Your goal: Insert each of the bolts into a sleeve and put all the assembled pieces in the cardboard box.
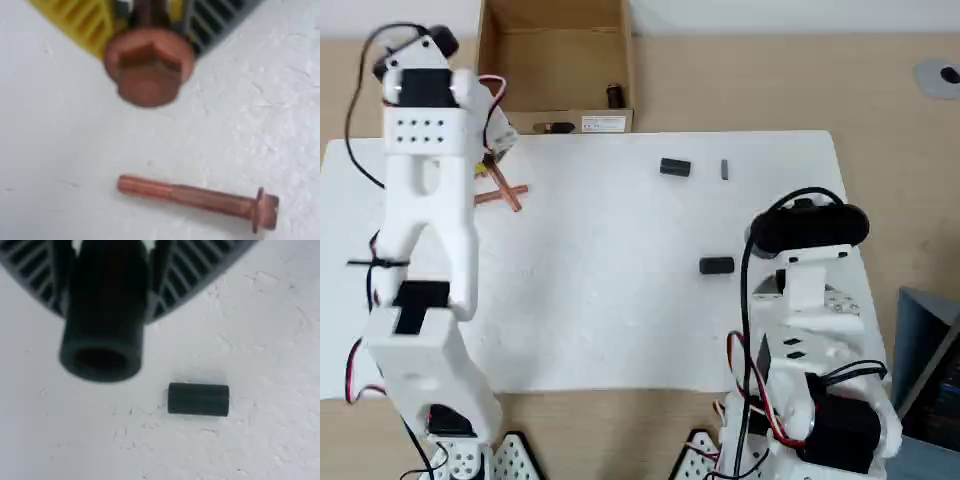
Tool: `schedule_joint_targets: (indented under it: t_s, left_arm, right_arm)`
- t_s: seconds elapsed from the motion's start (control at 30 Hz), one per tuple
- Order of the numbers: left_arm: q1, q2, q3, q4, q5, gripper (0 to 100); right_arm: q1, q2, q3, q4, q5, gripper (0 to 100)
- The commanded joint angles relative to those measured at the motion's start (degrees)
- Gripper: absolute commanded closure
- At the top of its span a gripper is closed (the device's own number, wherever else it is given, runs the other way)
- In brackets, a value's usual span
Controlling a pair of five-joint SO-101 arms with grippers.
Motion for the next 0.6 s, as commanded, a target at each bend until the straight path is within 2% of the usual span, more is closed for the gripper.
schedule_joint_targets:
  t_s: [0.0,0.23,0.43,0.57]
  left_arm:
    - [0.6,-8.5,-3.5,1.8,-3.0,100]
    - [0.8,-21.6,5.5,1.9,-9.3,100]
    - [0.8,-35.6,24.4,1.0,-11.4,100]
    - [0.8,-45.4,40.3,-5.8,-11.4,100]
  right_arm:
    - [0.5,-0.3,-2.7,-1.3,0.0,98.8]
    - [0.8,-0.4,-2.6,-1.4,-0.4,98.8]
    - [0.8,-3.1,3.5,-6.2,-0.4,98.9]
    - [0.4,-11.0,11.2,-12.7,-0.1,98.9]
